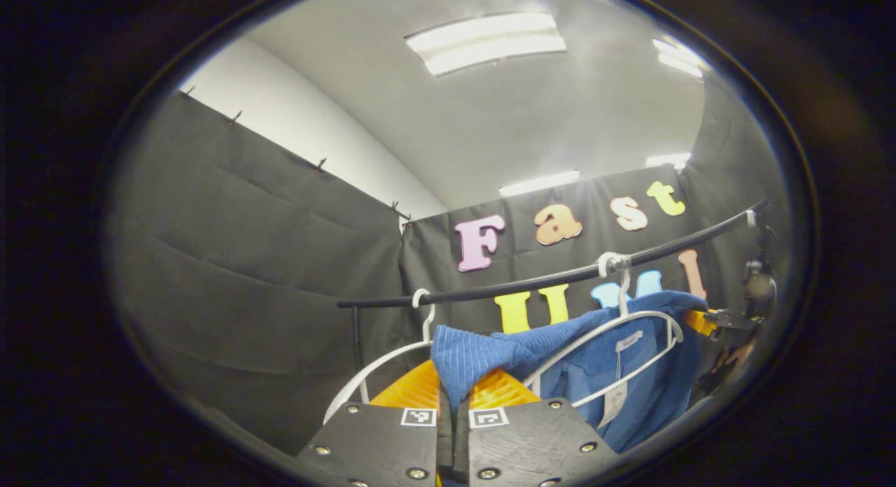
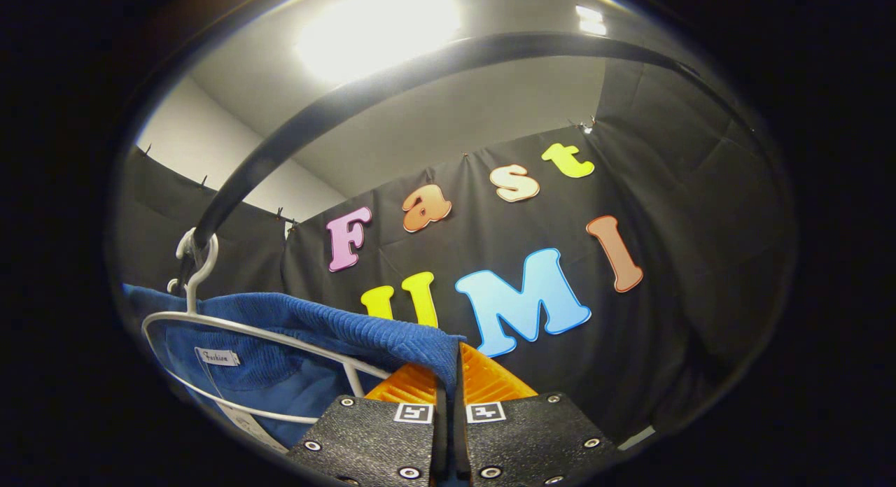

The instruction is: Grasp the clothes on the hanger with both hands and then place them into the laundry hamper below.

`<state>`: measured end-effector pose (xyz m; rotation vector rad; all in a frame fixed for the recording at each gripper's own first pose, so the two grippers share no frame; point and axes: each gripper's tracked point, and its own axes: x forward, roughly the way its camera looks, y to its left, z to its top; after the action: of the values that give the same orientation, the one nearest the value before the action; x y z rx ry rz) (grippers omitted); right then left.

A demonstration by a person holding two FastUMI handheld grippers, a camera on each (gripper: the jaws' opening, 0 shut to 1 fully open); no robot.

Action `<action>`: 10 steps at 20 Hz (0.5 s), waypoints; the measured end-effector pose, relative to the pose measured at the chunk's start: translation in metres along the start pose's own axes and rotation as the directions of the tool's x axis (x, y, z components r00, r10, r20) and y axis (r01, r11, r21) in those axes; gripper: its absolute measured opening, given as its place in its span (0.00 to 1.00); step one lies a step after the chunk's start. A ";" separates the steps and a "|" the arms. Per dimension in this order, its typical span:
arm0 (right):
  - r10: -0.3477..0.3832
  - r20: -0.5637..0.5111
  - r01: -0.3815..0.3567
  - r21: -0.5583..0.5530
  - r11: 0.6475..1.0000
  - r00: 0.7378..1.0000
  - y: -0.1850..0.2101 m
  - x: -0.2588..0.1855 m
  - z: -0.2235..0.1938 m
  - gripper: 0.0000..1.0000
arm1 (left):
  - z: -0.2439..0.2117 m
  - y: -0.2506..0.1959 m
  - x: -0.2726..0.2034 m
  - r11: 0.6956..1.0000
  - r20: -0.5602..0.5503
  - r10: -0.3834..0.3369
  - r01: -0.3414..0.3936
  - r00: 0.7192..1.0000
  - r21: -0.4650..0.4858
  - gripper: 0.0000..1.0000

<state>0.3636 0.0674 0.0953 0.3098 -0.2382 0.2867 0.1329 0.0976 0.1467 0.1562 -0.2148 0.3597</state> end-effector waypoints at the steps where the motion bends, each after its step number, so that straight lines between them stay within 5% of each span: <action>1: -0.001 -0.006 0.001 -0.014 1.000 1.000 -0.001 0.001 -0.003 0.03 | 0.001 0.001 0.007 1.000 0.000 -0.022 0.022 1.000 -0.005 0.07; 5: 0.004 -0.053 -0.006 -0.027 1.000 0.999 0.000 0.002 -0.019 0.03 | -0.016 0.014 0.031 0.991 -0.051 -0.090 0.085 0.995 -0.100 0.01; 10: -0.004 -0.092 0.001 -0.034 0.999 0.996 -0.008 0.013 -0.026 0.03 | -0.018 0.021 0.058 0.983 -0.072 -0.166 0.159 0.984 -0.089 0.07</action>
<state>0.3833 0.0720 0.0727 0.2622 -0.1514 0.2937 0.1814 0.1391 0.1456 0.0764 -0.1376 0.1932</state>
